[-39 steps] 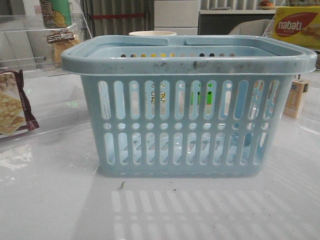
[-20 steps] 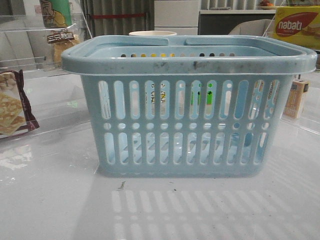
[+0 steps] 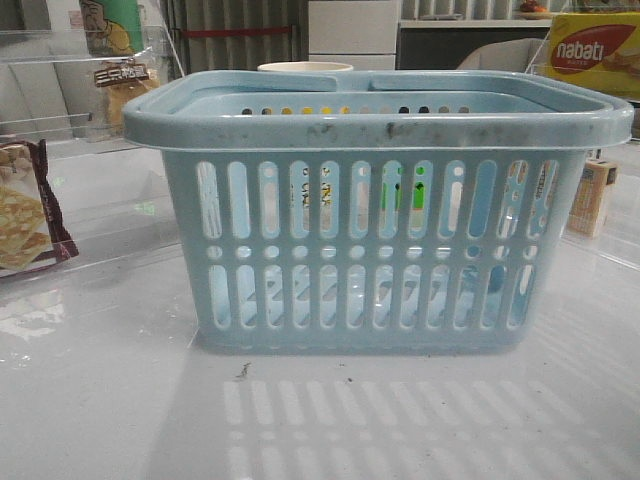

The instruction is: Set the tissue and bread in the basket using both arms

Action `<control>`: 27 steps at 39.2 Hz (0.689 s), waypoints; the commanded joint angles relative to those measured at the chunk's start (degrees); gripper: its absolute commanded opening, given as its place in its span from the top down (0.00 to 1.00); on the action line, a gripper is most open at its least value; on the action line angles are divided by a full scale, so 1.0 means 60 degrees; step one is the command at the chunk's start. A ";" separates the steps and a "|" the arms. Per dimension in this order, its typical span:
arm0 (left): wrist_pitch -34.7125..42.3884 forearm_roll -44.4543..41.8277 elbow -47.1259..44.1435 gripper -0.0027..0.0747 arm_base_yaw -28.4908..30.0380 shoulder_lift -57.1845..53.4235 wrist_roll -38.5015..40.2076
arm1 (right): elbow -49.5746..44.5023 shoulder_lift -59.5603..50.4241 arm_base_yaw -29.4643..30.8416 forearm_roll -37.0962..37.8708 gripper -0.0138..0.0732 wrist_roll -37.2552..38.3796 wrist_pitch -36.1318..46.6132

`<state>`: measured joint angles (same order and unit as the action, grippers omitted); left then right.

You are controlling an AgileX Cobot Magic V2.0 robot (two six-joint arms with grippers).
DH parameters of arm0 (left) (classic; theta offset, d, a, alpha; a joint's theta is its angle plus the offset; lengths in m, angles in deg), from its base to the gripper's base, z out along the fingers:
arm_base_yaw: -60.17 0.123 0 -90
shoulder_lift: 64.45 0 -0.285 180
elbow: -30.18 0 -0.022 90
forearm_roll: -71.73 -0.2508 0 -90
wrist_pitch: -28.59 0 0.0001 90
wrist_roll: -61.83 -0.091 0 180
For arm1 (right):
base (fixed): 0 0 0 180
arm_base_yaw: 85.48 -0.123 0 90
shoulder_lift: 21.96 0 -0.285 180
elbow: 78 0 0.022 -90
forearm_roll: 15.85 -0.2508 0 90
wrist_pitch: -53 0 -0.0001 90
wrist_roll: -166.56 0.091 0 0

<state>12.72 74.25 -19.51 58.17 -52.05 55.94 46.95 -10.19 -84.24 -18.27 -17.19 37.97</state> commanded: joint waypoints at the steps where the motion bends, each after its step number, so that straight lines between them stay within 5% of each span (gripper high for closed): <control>1: -0.0273 0.0094 0.1287 0.85 0.0019 0.0995 -0.0001 | 0.1265 0.0942 0.0037 0.0018 0.78 -0.0015 0.0005; 10: -0.2352 0.0595 0.3032 0.85 0.0019 0.3054 -0.0001 | 0.3089 0.3081 0.0037 0.0018 0.78 -0.0015 -0.2122; 27: -0.2956 0.0682 0.2598 0.85 0.0019 0.5207 -0.0001 | 0.2975 0.5690 0.0037 0.0027 0.78 -0.0015 -0.2999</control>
<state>-9.11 78.74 -4.91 58.17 -23.07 55.94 63.60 21.40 -84.24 -18.27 -17.19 16.64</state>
